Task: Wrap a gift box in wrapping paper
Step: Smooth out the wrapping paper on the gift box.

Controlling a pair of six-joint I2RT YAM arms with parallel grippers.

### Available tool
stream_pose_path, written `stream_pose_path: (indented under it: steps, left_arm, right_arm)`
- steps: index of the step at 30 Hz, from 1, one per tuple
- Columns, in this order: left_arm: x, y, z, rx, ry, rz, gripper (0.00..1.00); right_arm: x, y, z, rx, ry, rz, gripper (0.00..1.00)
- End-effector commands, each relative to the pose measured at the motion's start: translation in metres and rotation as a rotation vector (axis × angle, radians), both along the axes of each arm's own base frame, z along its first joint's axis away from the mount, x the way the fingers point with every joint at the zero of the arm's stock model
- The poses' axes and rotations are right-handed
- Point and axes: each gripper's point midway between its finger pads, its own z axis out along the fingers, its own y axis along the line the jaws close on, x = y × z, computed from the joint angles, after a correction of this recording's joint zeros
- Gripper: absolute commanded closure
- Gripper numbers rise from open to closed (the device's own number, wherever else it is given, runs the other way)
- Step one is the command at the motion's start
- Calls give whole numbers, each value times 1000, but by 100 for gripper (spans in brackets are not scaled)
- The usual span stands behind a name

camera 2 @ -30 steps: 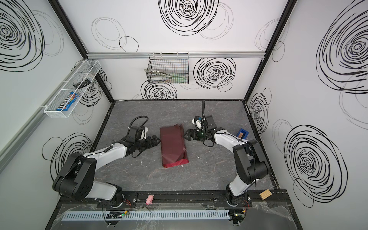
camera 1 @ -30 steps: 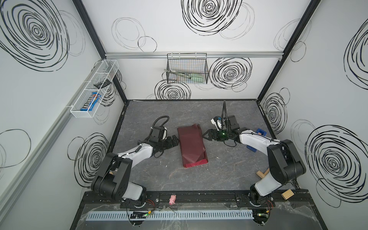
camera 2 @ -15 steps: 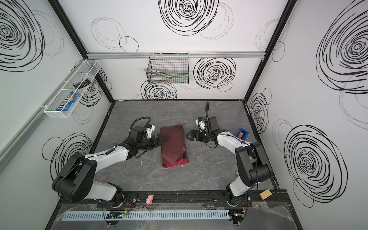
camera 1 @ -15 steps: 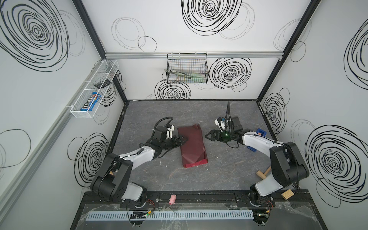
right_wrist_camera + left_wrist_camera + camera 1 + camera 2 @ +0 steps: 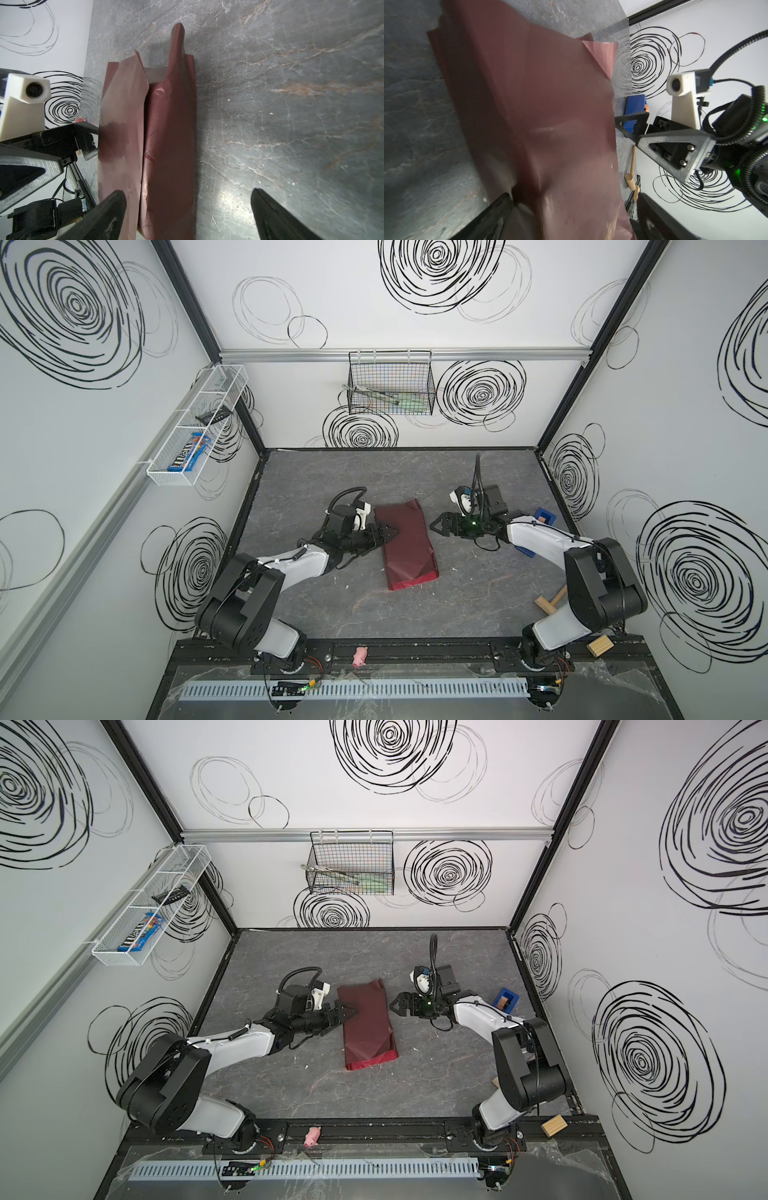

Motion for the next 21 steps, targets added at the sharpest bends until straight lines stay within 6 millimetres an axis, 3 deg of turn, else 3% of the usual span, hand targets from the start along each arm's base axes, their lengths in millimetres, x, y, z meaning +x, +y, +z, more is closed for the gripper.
stream_pose_path:
  steps: [1,12,21]
  left_arm:
    - [9,-7,10,-23,-40,2,4]
    - [11,-8,13,-11,-47,2,4]
    - [13,-7,14,8,-48,0,4]
  right_arm:
    - [-8,6,7,-6,-15,36,1]
    - [-15,31,-21,-25,39,104,5]
    - [-17,38,-23,-26,39,118,32]
